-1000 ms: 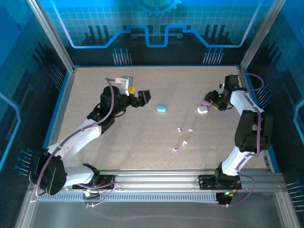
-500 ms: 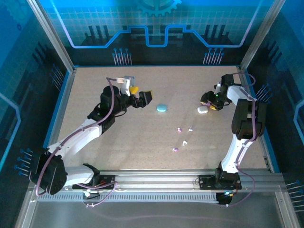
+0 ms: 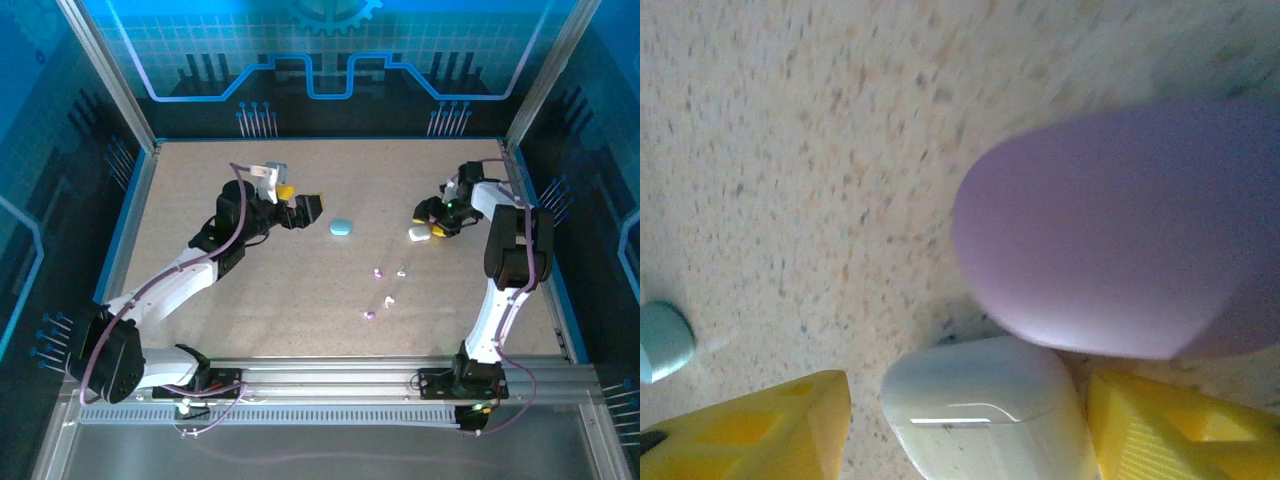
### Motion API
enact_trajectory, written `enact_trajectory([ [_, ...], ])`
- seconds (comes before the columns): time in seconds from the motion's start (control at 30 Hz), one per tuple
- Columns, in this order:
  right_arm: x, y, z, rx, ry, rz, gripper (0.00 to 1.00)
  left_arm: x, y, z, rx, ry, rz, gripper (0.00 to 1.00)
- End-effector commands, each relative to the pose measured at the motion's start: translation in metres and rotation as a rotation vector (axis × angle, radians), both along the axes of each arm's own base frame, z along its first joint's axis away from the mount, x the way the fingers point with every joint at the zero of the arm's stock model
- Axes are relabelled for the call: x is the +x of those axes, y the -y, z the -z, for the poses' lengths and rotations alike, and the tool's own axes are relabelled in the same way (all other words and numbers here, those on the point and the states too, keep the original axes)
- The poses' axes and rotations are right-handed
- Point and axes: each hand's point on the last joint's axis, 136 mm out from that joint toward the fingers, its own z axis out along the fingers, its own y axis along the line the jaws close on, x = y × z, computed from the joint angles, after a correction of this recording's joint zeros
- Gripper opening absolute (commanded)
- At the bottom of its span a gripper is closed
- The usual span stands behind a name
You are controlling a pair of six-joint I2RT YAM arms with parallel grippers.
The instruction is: Insert the wireless bluetooth earbuds into the charging case
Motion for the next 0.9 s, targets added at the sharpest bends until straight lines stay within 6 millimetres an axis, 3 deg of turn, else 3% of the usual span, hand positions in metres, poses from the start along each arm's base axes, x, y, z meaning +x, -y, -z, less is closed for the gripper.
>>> enact_trajectory([
  [0.0, -0.014, -0.025, -0.014, 0.080, -0.007, -0.015, 0.65, 0.007, -0.001, -0.005, -0.004, -0.023, -0.014, 0.99],
  [0.27, -0.027, -0.065, -0.036, 0.131, 0.021, -0.086, 0.65, 0.007, 0.000, -0.004, -0.002, -0.022, -0.012, 0.99],
  [0.4, -0.030, -0.051, -0.036, -0.058, 0.042, -0.115, 0.66, 0.007, 0.000, -0.003, -0.001, -0.028, -0.009, 0.99],
  [0.53, -0.020, -0.033, -0.035, -0.231, 0.099, -0.181, 0.67, 0.007, 0.000, -0.004, -0.001, -0.026, -0.007, 0.99],
  [0.67, 0.000, -0.035, -0.031, -0.239, 0.146, -0.244, 0.67, 0.007, 0.002, -0.005, -0.005, -0.026, 0.000, 0.99],
  [0.87, 0.014, -0.048, -0.019, -0.173, 0.120, -0.294, 0.67, 0.004, 0.000, -0.007, -0.007, -0.021, -0.001, 0.99],
])
